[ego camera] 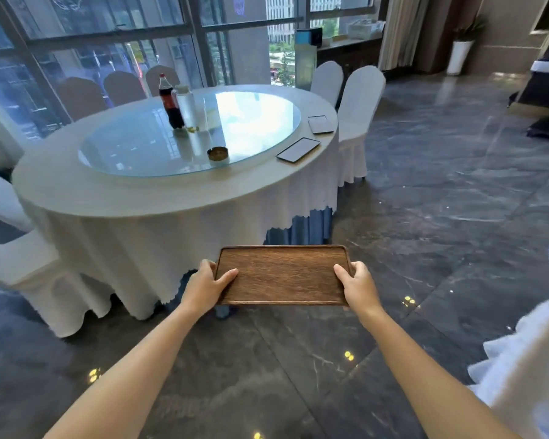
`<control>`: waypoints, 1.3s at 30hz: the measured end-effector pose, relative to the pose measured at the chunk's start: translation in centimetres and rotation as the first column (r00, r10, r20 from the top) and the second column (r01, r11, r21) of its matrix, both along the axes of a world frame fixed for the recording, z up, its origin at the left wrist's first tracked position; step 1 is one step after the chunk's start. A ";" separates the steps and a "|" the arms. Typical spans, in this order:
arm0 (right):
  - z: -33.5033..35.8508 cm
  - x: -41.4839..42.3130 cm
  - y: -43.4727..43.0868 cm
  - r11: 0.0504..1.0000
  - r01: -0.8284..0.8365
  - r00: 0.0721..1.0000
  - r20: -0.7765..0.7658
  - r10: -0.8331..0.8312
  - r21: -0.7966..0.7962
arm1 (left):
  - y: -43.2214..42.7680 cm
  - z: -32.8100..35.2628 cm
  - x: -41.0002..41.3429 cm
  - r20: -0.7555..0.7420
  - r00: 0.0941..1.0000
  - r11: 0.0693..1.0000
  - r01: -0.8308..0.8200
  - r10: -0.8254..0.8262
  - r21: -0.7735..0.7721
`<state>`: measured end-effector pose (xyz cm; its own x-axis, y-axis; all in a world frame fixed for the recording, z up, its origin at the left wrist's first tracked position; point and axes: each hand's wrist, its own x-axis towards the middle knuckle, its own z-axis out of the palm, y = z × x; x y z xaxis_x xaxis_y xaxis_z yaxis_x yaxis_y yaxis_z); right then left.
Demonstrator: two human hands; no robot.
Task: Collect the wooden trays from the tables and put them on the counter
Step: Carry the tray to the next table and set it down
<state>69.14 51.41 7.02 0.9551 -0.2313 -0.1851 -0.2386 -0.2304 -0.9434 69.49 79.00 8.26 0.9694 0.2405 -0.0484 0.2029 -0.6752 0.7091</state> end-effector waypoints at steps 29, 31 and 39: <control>-1.2 61.8 -10.1 0.983 0.114 0.990 -0.070 -0.125 -0.147 | -10.8 -3.6 64.3 -0.168 0.982 0.976 0.051 -0.088 -0.211; -2.0 65.8 -11.2 0.984 0.063 0.994 -0.083 -0.078 -0.168 | -11.7 -4.3 67.1 -0.194 0.979 0.979 0.015 -0.055 -0.204; -5.3 82.0 -14.8 0.938 -0.289 0.952 -0.165 0.259 -0.194 | -16.2 -7.4 74.4 -0.273 0.931 0.937 -0.298 0.243 -0.180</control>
